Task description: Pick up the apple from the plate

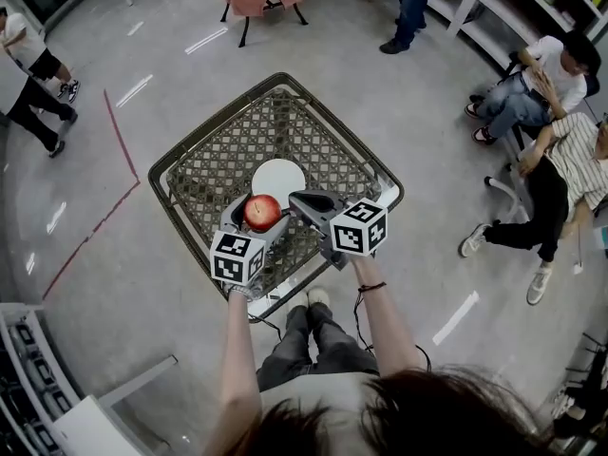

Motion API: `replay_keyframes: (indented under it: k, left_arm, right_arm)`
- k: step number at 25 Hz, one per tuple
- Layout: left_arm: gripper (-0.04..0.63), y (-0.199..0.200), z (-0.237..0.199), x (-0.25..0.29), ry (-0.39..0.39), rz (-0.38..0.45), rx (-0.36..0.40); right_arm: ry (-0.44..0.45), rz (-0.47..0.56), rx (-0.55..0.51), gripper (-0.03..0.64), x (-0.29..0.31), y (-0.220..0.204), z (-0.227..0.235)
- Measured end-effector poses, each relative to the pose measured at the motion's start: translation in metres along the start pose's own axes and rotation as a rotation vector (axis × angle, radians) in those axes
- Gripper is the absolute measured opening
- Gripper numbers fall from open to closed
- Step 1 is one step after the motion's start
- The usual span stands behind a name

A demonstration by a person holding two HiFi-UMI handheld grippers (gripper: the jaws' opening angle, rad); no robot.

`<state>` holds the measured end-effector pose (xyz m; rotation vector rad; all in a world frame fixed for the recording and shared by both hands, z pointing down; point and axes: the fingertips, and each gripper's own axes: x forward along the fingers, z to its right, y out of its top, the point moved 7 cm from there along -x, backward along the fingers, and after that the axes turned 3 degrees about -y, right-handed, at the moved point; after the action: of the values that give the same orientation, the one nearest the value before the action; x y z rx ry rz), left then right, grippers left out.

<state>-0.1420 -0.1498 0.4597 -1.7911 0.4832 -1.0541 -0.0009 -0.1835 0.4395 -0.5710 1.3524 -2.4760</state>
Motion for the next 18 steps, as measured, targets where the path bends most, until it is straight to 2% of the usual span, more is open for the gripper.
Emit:
replay_keyframes:
  k: [18]
  left_arm:
    - [0.425, 0.022, 0.026, -0.032, -0.027, 0.006, 0.042]
  right_arm:
    - [0.024, 0.076, -0.008, 0.009, -0.026, 0.020, -0.033]
